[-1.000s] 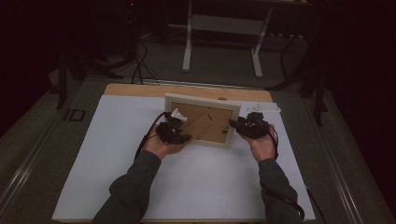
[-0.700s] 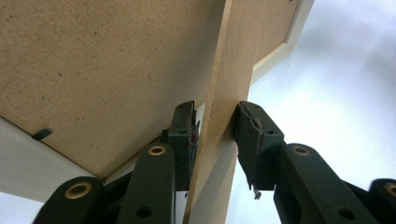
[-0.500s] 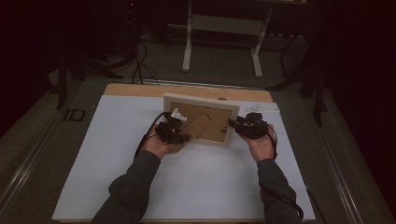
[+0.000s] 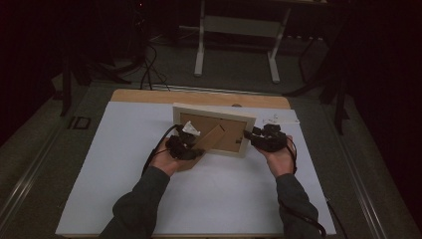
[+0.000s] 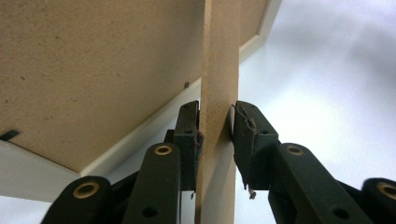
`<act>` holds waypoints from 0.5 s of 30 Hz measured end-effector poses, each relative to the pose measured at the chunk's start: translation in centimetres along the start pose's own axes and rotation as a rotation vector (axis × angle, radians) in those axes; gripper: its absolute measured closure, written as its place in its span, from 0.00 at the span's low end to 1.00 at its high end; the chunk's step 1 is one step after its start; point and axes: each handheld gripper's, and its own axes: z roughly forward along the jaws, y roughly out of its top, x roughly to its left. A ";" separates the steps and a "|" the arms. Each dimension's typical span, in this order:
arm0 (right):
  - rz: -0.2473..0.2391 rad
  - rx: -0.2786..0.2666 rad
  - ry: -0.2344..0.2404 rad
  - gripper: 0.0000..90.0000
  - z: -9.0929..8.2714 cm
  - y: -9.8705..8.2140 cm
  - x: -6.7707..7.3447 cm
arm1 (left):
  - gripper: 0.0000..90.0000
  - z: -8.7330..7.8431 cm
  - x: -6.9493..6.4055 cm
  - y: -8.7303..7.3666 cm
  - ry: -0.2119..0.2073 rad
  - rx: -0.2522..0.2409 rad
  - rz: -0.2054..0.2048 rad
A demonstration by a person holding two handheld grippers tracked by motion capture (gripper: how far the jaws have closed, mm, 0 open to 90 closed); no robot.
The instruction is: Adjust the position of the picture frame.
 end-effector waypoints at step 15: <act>-0.007 -0.024 0.016 0.68 -0.9 -1.2 0.8 | 0.85 -0.4 -1.6 -1.1 -0.034 -0.026 0.030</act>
